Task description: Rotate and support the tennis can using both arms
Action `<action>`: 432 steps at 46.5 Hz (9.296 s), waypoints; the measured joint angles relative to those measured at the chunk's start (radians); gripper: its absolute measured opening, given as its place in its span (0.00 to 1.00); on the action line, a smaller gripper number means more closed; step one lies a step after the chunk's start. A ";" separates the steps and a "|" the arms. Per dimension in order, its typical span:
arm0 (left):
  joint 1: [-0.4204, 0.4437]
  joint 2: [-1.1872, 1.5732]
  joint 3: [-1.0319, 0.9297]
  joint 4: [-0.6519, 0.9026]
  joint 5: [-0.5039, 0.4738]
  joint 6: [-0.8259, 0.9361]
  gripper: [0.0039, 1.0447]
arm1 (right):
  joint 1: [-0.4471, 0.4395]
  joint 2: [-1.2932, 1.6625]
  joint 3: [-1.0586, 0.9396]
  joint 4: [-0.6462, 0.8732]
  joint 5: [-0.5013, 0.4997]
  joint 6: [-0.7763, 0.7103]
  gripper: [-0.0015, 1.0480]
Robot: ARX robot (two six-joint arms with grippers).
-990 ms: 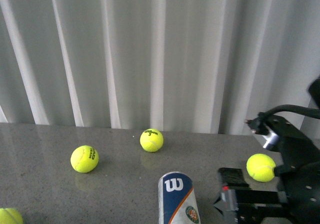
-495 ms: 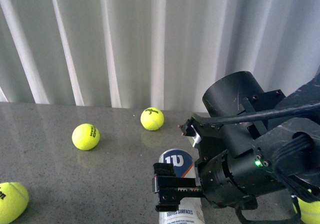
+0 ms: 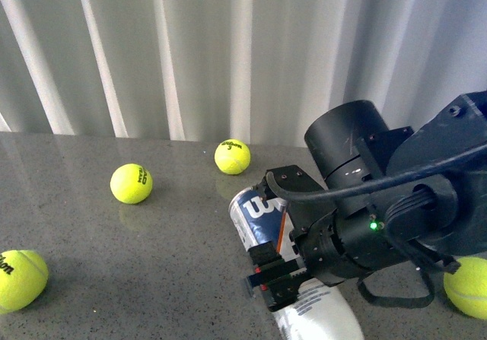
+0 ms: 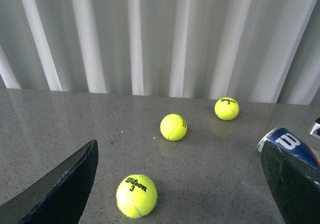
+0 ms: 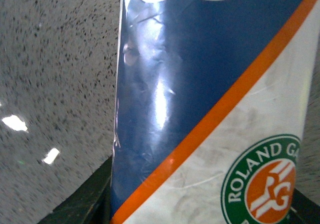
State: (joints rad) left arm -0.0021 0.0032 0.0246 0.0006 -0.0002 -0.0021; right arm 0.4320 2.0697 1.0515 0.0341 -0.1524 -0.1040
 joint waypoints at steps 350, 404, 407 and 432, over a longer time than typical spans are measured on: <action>-0.042 2.061 0.790 0.680 0.807 -0.431 0.94 | -0.431 -2.066 -1.047 -0.034 0.150 0.103 0.93; -0.225 2.327 1.082 0.721 0.761 -0.612 0.94 | -0.431 -2.066 -1.047 -0.034 0.150 0.103 0.93; -0.233 2.335 1.082 0.740 0.757 -0.633 0.87 | -0.431 -2.066 -1.047 -0.034 0.151 0.104 0.93; -0.225 2.313 1.008 0.948 0.789 -0.859 0.03 | -0.431 -2.066 -1.047 -0.034 0.151 0.103 0.93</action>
State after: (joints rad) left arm -0.2276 2.3165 1.0328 0.9482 0.7887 -0.8616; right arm 0.0006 0.0036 0.0048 0.0006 -0.0017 -0.0006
